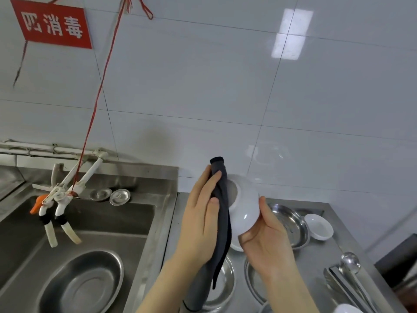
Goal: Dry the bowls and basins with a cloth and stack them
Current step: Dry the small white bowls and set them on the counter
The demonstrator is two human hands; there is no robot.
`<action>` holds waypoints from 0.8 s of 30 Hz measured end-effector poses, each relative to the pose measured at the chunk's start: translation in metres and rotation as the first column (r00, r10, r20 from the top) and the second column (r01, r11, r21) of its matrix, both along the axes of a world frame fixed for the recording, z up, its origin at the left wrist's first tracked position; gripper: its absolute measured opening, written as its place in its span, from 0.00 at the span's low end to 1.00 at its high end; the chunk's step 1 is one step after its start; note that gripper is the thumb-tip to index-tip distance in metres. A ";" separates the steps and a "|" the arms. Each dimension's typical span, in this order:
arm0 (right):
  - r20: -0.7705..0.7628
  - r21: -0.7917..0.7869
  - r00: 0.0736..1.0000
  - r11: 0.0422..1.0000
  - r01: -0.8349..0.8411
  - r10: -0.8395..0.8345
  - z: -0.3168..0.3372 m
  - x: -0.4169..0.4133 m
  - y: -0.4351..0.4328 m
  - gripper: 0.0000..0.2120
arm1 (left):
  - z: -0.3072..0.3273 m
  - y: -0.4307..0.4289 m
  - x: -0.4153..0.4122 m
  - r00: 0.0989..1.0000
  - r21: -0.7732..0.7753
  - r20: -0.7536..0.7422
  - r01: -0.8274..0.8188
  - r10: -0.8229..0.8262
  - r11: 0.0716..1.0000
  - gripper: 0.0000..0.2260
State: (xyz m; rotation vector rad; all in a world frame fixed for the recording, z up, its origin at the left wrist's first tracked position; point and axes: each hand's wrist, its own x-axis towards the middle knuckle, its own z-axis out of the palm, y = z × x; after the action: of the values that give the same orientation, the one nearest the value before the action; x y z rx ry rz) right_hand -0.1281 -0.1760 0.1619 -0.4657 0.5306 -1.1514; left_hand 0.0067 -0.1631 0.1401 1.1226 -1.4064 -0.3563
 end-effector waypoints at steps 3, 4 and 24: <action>0.038 0.014 0.999 1.000 0.024 -0.025 -0.001 0.000 -0.003 0.26 | -0.006 0.007 -0.010 0.999 0.011 -0.030 -0.035 0.035 0.999 0.22; 0.042 0.021 0.999 0.999 0.025 -0.026 -0.003 0.001 -0.003 0.29 | -0.008 0.010 -0.013 0.999 -0.005 0.004 -0.053 0.053 0.999 0.22; -0.526 -0.426 0.848 0.882 -0.202 -0.059 0.030 0.002 0.016 0.14 | 0.018 0.003 0.010 1.000 0.088 0.000 -0.015 0.015 0.996 0.18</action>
State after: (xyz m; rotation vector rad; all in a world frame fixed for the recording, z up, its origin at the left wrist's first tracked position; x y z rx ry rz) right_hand -0.1262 -0.1598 0.1918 -1.2439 0.6993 -1.0686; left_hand 0.0163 -0.1600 0.1585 1.2039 -1.3917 -0.4111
